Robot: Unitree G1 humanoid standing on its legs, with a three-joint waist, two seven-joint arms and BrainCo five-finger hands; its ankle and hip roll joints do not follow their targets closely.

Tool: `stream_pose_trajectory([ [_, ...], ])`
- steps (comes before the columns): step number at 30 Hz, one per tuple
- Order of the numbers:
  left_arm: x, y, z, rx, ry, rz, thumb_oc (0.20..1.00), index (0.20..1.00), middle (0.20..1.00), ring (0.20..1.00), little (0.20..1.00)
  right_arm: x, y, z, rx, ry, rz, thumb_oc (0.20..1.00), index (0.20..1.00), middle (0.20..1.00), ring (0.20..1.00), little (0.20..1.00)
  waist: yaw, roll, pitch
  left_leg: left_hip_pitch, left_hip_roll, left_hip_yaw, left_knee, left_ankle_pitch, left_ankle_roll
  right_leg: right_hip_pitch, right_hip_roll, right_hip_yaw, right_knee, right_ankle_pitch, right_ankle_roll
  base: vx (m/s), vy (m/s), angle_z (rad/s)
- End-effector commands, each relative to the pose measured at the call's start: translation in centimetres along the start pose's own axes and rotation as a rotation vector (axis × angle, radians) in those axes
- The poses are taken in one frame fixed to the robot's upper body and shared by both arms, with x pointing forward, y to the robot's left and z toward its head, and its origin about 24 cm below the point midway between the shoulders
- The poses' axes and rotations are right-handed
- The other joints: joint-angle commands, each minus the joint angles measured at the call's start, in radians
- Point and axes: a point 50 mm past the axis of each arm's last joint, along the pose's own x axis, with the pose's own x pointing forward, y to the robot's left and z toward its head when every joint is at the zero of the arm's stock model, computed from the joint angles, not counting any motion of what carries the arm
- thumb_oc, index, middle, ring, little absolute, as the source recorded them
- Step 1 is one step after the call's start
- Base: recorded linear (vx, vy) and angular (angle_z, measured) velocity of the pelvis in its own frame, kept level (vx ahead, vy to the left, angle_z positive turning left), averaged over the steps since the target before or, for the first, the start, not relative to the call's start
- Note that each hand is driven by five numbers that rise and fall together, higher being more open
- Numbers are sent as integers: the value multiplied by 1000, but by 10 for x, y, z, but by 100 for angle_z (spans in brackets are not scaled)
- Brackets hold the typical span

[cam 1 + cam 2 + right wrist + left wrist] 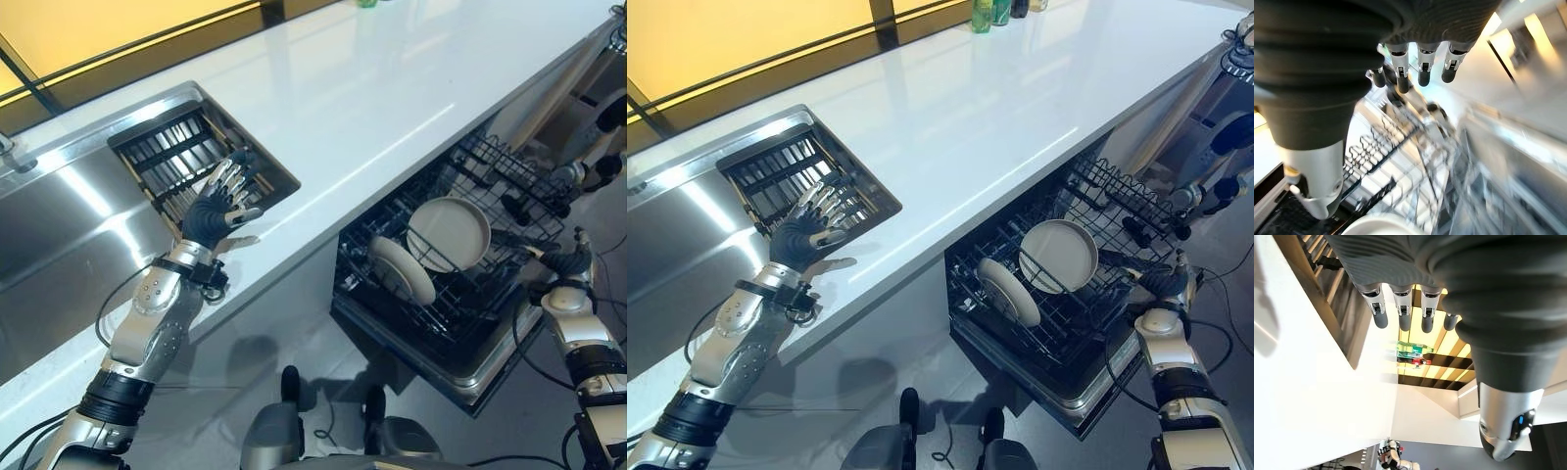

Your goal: Pick up plates and place into dishwasher.

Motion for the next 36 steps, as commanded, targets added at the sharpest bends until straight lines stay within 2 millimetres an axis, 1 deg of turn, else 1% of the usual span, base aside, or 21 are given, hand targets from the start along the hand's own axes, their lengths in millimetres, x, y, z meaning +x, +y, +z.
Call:
stream_pose_trajectory([
  [1,4,-15,-1,8,-34,-51,1000,1000,1000,1000,1000,7,-4,13,183,-37,32,1000,1000,1000,1000,1000,11,0,-7,-106,-85,37,415,-369,103,-156,-19,-35,330,-172,-59,-51,98,-1],
  [5,15,-24,3,14,-51,-88,1000,1000,1000,1000,1000,10,10,19,331,-3,86,1000,1000,1000,1000,1000,14,21,26,-198,-99,17,549,-419,124,-249,-32,-26,493,-226,-81,-101,91,-1],
  [7,18,-27,5,26,-68,-105,1000,1000,1000,1000,1000,12,13,23,349,-13,95,1000,1000,1000,1000,1000,17,29,39,-237,-103,7,606,-433,129,-283,-44,-27,548,-240,-88,-102,61,4],
  [8,21,-29,9,43,-88,-115,1000,1000,1000,1000,1000,12,17,29,340,-30,104,1000,1000,1000,1000,1000,17,37,51,-260,-108,3,636,-445,136,-312,-54,-25,589,-255,-93,-115,65,2],
  [11,25,-32,11,39,-102,-125,1000,1000,1000,1000,1000,13,27,39,333,-38,151,1000,1000,1000,1000,1000,20,52,63,-304,-118,2,697,-459,143,-366,-71,-20,671,-281,-101,-76,73,8],
  [13,26,-33,12,39,-109,-127,1000,1000,1000,1000,1000,13,32,39,366,1,176,1000,1000,1000,1000,1000,20,58,69,-326,-122,3,732,-468,143,-391,-78,-18,709,-293,-106,-45,47,10],
  [15,28,-34,14,35,-127,-128,1000,1000,1000,1000,1000,13,39,32,459,95,205,1000,1000,1000,1000,1000,22,67,81,-345,-125,8,772,-489,148,-421,-84,-11,761,-319,-110,-51,49,8],
  [18,29,-35,16,28,-135,-128,1000,1000,1000,1000,1000,10,46,20,519,195,221,1000,1000,1000,1000,1000,28,76,86,-364,-131,8,800,-499,149,-442,-85,-10,793,-333,-114,-38,31,0],
  [21,30,-39,15,22,-126,-131,1000,1000,1000,1000,1000,6,56,13,568,271,285,1000,1000,1000,1000,1000,34,84,87,-373,-139,1,814,-501,150,-453,-83,-6,809,-339,-119,0,0,0],
  [24,32,-41,16,16,-125,-140,1000,1000,1000,1000,1000,5,63,17,616,288,379,1000,1000,1000,1000,1000,40,91,91,-374,-143,-4,817,-499,148,-452,-83,-7,812,-339,-122,1,0,-1],
  [30,31,-39,22,22,-119,-173,1000,1000,1000,1000,1000,3,72,40,713,191,630,1000,1000,1000,1000,1000,55,93,90,-368,-148,-13,788,-478,139,-440,-84,-12,790,-329,-120,4,-25,-3],
  [34,32,-35,29,42,-127,-188,1000,1000,1000,1000,1000,3,76,65,746,122,734,1000,1000,1000,1000,1000,66,89,90,-376,-148,-18,776,-468,139,-444,-86,-21,781,-324,-117,-20,-74,-2],
  [36,33,-33,32,50,-128,-192,1000,1000,1000,1000,1000,3,78,83,757,80,793,1000,1000,1000,1000,1000,74,86,90,-385,-149,-23,779,-466,140,-450,-88,-26,783,-323,-118,-11,-84,-9],
])
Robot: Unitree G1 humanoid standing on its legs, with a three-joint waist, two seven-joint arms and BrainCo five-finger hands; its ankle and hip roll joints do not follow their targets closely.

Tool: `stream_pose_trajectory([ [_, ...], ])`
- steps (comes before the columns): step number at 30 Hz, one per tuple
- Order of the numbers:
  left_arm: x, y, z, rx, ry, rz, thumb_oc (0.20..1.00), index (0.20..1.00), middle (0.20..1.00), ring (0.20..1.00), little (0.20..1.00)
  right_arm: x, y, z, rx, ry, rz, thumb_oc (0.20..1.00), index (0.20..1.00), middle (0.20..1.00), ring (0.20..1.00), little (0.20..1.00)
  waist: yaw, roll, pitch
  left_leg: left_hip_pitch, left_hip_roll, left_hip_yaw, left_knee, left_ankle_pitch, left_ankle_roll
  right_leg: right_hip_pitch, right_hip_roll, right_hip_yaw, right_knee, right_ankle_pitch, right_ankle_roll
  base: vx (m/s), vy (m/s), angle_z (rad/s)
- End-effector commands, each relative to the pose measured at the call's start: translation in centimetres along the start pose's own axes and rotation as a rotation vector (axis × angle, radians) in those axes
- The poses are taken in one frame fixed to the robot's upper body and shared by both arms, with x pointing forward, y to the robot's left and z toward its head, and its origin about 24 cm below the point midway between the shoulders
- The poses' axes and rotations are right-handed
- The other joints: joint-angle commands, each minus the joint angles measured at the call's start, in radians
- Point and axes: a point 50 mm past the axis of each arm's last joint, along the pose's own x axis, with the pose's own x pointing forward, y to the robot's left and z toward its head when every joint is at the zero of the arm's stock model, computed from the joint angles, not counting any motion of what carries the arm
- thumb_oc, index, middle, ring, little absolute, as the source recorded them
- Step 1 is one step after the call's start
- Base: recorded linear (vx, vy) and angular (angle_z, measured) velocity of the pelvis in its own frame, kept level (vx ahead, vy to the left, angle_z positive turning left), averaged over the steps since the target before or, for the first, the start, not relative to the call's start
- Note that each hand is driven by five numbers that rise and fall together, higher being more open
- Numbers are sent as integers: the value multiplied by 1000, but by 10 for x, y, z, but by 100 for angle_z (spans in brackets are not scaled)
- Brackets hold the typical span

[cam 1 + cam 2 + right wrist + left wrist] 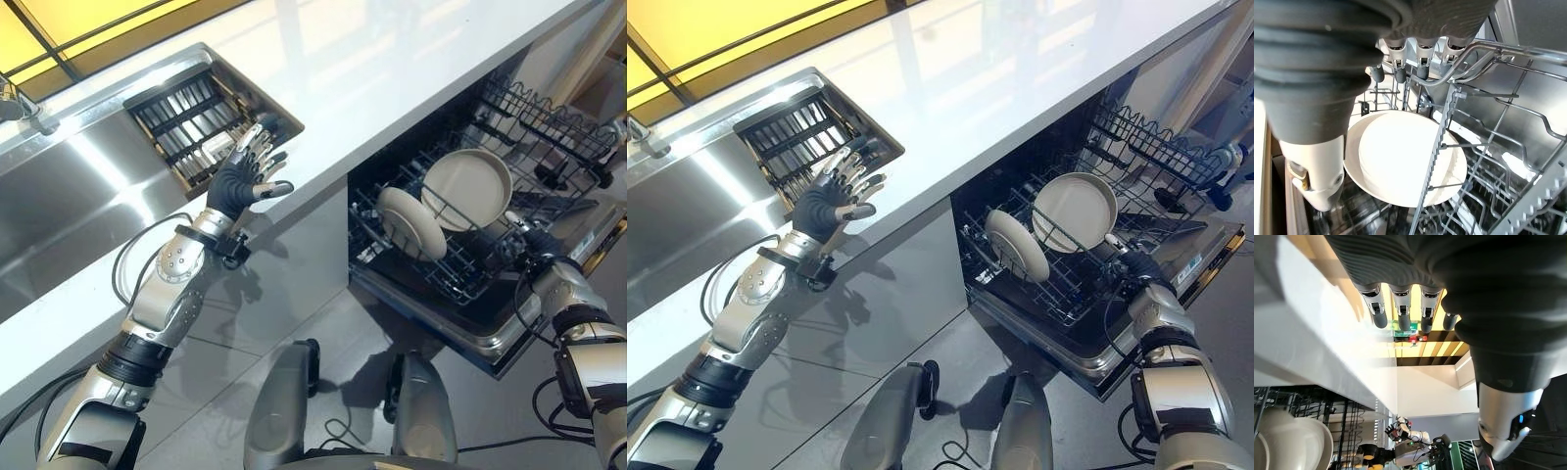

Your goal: Pick up plates and place into dishwasher.

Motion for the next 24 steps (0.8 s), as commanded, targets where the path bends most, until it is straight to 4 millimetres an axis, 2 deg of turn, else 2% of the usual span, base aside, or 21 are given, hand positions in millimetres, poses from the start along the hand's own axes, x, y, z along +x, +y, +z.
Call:
stream_pose_trajectory([
  [1,-5,-9,10,-6,-30,-66,1000,1000,1000,1000,1000,10,80,4,77,35,348,1000,1000,1000,1000,1000,68,33,21,42,-83,57,116,-230,122,22,64,-28,-10,-3,-83,0,-83,-23],
  [7,0,-4,13,10,-11,-73,1000,1000,1000,1000,1000,11,113,37,75,-6,459,1000,1000,1000,1000,1000,91,28,17,23,-85,44,126,-224,120,9,54,-46,5,-5,-83,4,-70,0],
  [11,3,-2,13,14,1,-74,1000,1000,1000,1000,1000,11,127,48,55,-6,469,1000,1000,1000,1000,1000,107,28,15,19,-89,32,123,-217,118,9,49,-56,8,-6,-82,29,-42,1],
  [17,5,1,14,19,16,-62,1000,1000,1000,1000,1000,12,129,55,66,1,440,1000,1000,1000,1000,1000,125,36,19,16,-95,18,99,-194,112,14,41,-68,-3,1,-80,49,-17,3],
  [24,6,6,19,17,2,-35,1000,1000,1000,1000,1000,12,129,79,97,-77,398,1000,1000,1000,1000,1000,142,61,42,-8,-114,1,50,-147,108,-15,27,-75,-10,14,-71,0,3,2],
])
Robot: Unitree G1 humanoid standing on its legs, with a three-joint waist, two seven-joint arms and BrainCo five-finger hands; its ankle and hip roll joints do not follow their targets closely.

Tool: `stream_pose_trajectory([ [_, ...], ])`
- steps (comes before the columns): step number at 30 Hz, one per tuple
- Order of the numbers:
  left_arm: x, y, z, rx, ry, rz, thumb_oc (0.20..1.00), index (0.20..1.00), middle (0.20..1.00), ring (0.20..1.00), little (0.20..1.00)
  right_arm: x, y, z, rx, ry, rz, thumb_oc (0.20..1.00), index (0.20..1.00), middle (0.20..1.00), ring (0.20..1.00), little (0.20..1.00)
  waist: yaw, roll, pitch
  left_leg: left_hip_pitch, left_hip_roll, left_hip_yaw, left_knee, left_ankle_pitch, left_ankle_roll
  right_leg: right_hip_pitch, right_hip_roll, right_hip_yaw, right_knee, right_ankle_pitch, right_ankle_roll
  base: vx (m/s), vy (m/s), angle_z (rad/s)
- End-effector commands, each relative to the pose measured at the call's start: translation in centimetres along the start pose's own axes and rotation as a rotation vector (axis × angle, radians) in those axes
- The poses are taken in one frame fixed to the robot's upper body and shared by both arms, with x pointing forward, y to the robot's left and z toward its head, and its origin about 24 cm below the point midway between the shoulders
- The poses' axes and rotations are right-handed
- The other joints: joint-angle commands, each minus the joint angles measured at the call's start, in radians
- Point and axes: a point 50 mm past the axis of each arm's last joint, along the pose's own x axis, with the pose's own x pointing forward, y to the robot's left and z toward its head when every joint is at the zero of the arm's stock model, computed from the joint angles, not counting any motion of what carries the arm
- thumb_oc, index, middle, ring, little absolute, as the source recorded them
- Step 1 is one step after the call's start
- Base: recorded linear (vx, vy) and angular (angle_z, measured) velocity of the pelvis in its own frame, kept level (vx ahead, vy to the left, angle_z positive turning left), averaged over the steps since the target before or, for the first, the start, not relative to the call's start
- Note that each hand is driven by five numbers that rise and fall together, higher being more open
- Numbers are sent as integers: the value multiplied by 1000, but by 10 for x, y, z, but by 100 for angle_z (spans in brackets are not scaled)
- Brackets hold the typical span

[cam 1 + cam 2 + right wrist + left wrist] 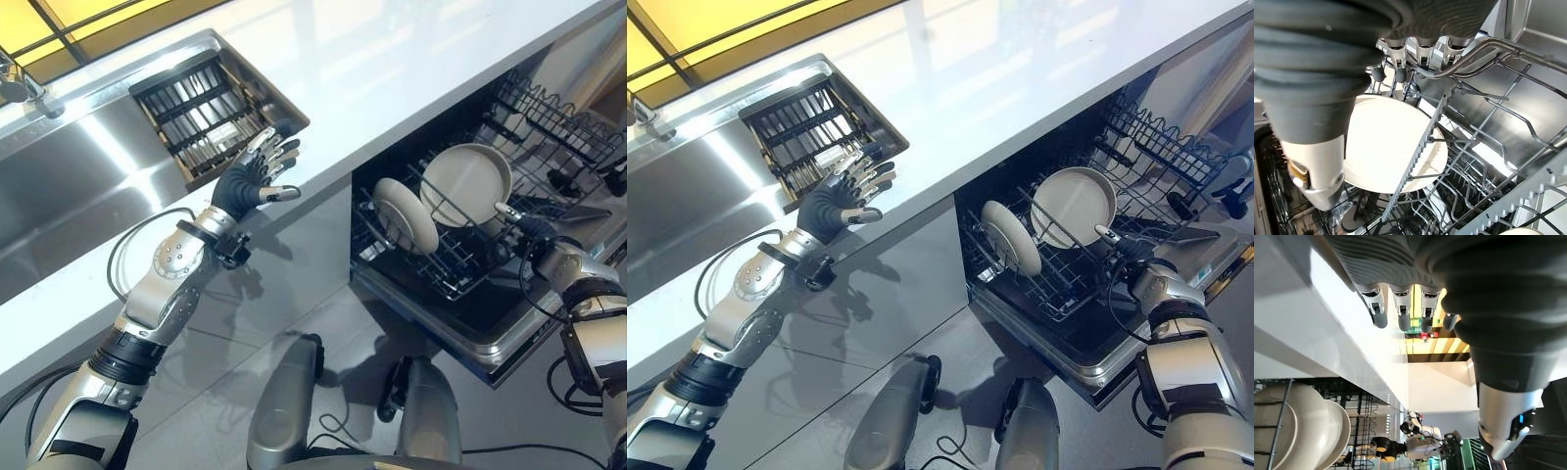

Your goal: Pick up plates and place into dishwasher.

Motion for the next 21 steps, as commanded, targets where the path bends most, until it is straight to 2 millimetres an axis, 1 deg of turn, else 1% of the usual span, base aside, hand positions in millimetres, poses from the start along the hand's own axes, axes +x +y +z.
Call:
stream_pose_trajectory([
  [1,3,5,12,2,-46,21,1000,1000,1000,1000,1000,0,110,72,163,-239,374,1000,1000,1000,1000,1000,73,54,51,17,-86,84,56,-139,142,-8,53,19,-22,39,-39,-40,5,9],
  [2,3,6,12,1,-48,22,1000,1000,1000,1000,1000,-1,110,74,165,-248,375,1000,1000,1000,1000,1000,73,55,52,13,-88,83,56,-137,142,-11,52,18,-22,40,-38,-49,8,7],
  [3,1,6,12,2,-50,29,1000,1000,1000,1000,1000,-3,111,82,178,-282,381,1000,1000,1000,1000,1000,76,59,58,5,-91,82,52,-131,142,-21,50,15,-19,42,-38,-35,9,7],
  [5,0,7,12,2,-51,36,1000,1000,1000,1000,1000,-5,113,89,198,-319,395,1000,1000,1000,1000,1000,79,62,58,-7,-94,81,50,-127,142,-33,49,13,-16,42,-37,-27,4,6],
  [8,-1,9,12,0,-53,45,1000,1000,1000,1000,1000,-12,117,106,227,-401,405,1000,1000,1000,1000,1000,84,62,58,-25,-97,78,51,-124,143,-53,47,10,-10,42,-36,0,0,0],
  [13,-6,12,12,0,-54,55,1000,1000,1000,1000,1000,-24,124,132,285,-524,487,1000,1000,1000,1000,1000,91,63,58,-51,-100,76,57,-120,146,-79,47,9,-1,45,-34,0,-1,1],
  [16,-9,14,13,4,-58,62,1000,1000,1000,1000,1000,-31,127,142,294,-590,528,1000,1000,1000,1000,1000,95,61,58,-60,-101,74,55,-115,146,-86,47,7,-2,48,-31,0,0,0],
  [21,-13,16,15,11,-59,66,1000,1000,1000,1000,1000,-40,130,154,279,-654,549,1000,1000,1000,1000,1000,103,59,58,-68,-102,69,48,-106,146,-92,47,2,-2,52,-29,12,-23,6],
])
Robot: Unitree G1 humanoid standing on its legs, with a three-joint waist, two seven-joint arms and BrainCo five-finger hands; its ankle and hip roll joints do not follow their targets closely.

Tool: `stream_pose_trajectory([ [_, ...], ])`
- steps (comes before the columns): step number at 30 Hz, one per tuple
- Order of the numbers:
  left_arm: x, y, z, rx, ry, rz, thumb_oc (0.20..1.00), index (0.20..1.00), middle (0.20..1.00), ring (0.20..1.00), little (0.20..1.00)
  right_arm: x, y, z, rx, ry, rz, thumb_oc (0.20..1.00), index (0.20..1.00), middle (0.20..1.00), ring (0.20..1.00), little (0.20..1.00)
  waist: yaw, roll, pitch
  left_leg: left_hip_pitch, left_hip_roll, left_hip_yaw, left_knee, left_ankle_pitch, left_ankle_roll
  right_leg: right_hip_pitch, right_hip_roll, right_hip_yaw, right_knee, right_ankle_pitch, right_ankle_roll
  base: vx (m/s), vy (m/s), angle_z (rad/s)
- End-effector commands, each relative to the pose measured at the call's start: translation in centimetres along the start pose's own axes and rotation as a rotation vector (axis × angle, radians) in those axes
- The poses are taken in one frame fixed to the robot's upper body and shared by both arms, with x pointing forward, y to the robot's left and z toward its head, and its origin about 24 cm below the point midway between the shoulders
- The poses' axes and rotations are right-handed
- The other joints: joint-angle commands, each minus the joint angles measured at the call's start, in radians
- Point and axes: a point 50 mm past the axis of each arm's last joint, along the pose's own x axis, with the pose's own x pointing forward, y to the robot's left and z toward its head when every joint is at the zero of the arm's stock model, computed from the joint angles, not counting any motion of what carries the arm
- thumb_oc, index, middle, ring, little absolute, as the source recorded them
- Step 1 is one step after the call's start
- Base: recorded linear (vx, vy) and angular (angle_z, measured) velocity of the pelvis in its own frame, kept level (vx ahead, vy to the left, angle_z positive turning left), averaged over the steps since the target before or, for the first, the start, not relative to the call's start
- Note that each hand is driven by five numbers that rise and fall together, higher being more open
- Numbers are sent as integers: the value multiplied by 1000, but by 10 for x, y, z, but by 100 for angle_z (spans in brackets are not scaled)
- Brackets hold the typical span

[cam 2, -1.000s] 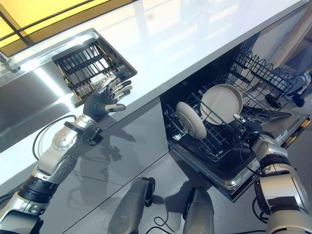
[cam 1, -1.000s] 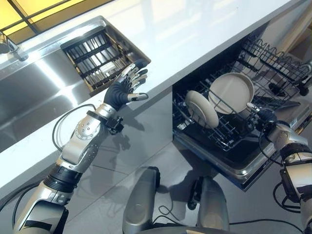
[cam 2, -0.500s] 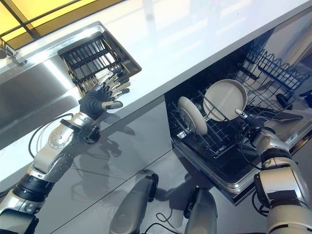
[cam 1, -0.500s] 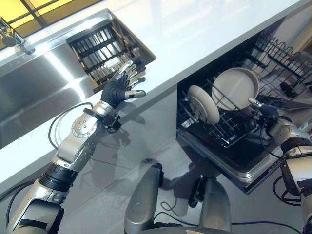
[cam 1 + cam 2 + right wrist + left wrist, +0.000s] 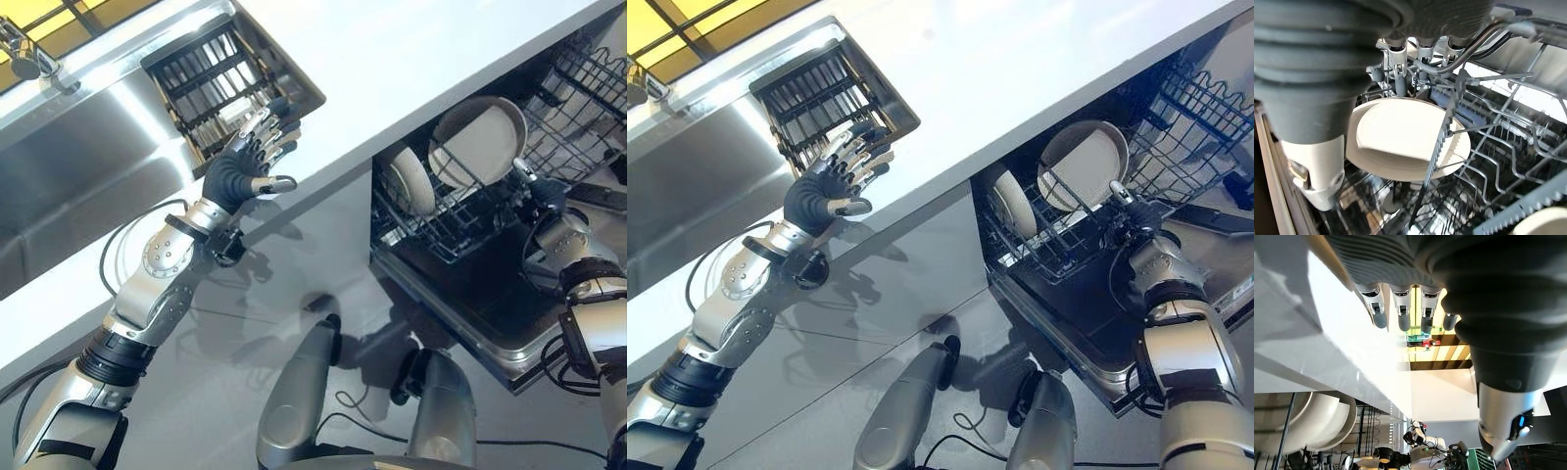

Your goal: Pick up plates and place into dishwasher.

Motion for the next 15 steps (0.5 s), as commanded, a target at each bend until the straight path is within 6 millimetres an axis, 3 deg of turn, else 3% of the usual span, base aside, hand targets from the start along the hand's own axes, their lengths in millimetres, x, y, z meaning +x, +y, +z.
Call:
stream_pose_trajectory([
  [1,-16,25,-5,22,47,111,1000,1000,1000,1000,1000,-3,125,84,123,-348,494,1000,1000,1000,1000,1000,48,-10,44,17,-82,95,37,-118,148,-19,55,37,-12,58,-25,15,-17,13],
  [9,-20,29,-3,15,40,107,1000,1000,1000,1000,1000,-9,134,100,129,-396,531,1000,1000,1000,1000,1000,57,-19,44,17,-81,93,39,-117,147,-13,56,28,-13,57,-26,5,-11,16],
  [15,-20,28,1,19,37,71,1000,1000,1000,1000,1000,-7,118,99,129,-387,486,1000,1000,1000,1000,1000,56,-35,38,23,-76,92,81,-164,147,0,58,37,-1,33,-17,18,-24,11],
])
